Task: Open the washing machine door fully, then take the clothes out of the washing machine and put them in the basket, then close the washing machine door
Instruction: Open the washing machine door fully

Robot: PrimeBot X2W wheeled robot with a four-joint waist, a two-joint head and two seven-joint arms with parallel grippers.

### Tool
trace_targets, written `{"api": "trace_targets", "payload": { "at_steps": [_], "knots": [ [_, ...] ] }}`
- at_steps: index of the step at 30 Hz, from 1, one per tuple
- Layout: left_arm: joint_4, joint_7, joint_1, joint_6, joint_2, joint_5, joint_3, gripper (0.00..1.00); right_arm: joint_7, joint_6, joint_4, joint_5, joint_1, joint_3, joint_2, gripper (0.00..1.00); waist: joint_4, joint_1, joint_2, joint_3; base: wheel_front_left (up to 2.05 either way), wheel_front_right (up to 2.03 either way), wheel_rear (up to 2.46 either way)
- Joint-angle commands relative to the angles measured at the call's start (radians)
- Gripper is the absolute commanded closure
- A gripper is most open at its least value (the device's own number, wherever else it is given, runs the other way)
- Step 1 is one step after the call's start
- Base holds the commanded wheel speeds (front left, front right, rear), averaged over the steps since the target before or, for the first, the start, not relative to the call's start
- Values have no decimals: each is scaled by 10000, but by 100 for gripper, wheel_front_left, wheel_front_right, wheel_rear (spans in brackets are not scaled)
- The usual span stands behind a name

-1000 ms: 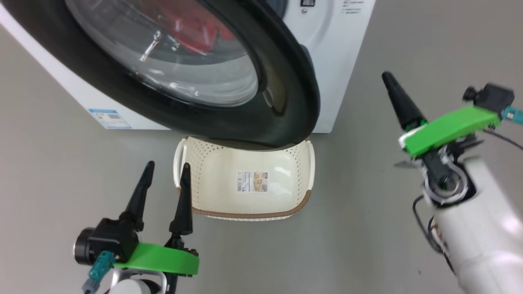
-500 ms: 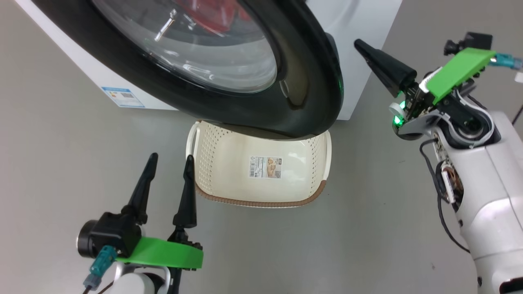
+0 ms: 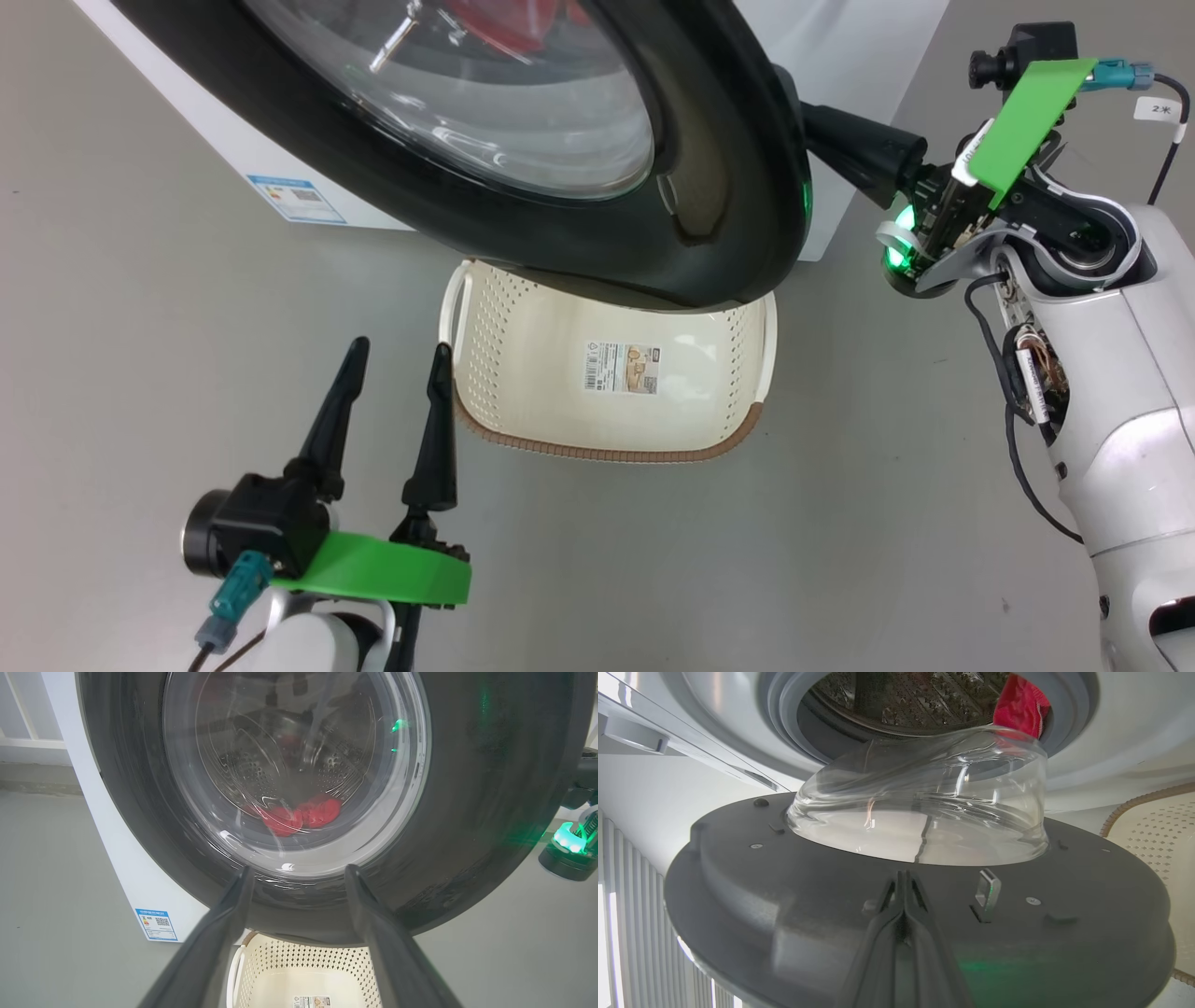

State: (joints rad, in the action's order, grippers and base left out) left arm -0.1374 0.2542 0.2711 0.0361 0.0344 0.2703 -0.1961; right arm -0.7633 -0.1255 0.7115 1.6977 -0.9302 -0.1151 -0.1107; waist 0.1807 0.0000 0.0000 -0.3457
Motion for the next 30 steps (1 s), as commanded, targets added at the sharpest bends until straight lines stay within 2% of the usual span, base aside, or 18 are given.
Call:
{"api": "trace_targets", "payload": {
  "at_steps": [1,15,30],
  "knots": [
    [199,76,207,92,158,49,275,0,-78,-52,-295,72,-153,-115,122,100,11,0,0,18,0,0,0],
    [264,76,-71,287,158,510,354,0,-597,-52,-1043,116,1384,-231,392,100,495,0,0,947,0,0,0],
    [358,76,-747,363,158,312,597,0,-870,-52,-1746,140,2885,-775,563,100,1346,0,0,2139,0,0,0]
  ]
}}
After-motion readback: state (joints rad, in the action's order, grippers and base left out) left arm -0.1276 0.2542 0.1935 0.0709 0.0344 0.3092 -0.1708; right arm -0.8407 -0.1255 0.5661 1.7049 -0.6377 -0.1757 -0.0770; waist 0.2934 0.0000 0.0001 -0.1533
